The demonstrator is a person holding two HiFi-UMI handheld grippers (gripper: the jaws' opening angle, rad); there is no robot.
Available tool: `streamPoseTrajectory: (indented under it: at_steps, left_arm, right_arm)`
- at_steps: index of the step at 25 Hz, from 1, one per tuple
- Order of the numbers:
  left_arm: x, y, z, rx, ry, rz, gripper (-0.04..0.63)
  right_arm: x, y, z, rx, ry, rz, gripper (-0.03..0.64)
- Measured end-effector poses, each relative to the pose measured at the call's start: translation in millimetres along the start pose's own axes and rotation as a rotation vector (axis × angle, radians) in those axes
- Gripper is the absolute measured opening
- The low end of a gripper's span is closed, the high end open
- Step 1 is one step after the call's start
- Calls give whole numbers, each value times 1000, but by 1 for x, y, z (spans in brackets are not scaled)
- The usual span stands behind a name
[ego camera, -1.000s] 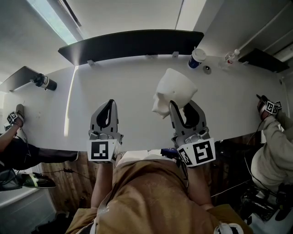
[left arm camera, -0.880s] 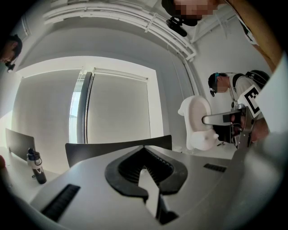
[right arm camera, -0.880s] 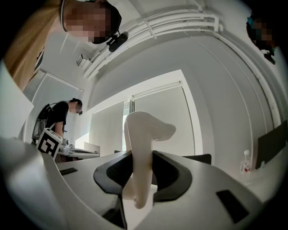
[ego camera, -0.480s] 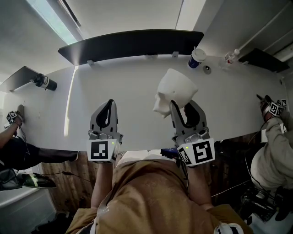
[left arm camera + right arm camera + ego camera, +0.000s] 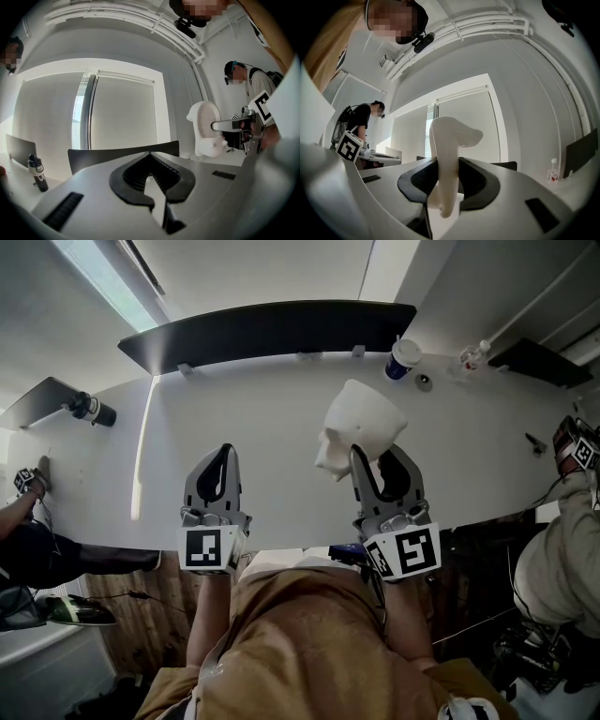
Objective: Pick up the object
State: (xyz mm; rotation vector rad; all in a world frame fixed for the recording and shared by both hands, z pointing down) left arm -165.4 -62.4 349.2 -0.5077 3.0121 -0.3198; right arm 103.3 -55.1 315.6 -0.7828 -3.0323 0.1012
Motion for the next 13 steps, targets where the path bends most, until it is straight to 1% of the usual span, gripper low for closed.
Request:
streamPoseTrajectory:
  at_steps: [13]
  left_arm:
    - [1, 0, -1, -5, 10, -1, 6]
  right_arm:
    - [-2, 0, -1, 3, 16, -8, 133]
Point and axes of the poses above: the fingertips, and each gripper's own axes: y backward along the fingers, x to its left, z out of its top, the point moved 8 cm from there along y, backward along the fingers, and after that the axes turned 6 degrees about x, right-handed, at the moved point
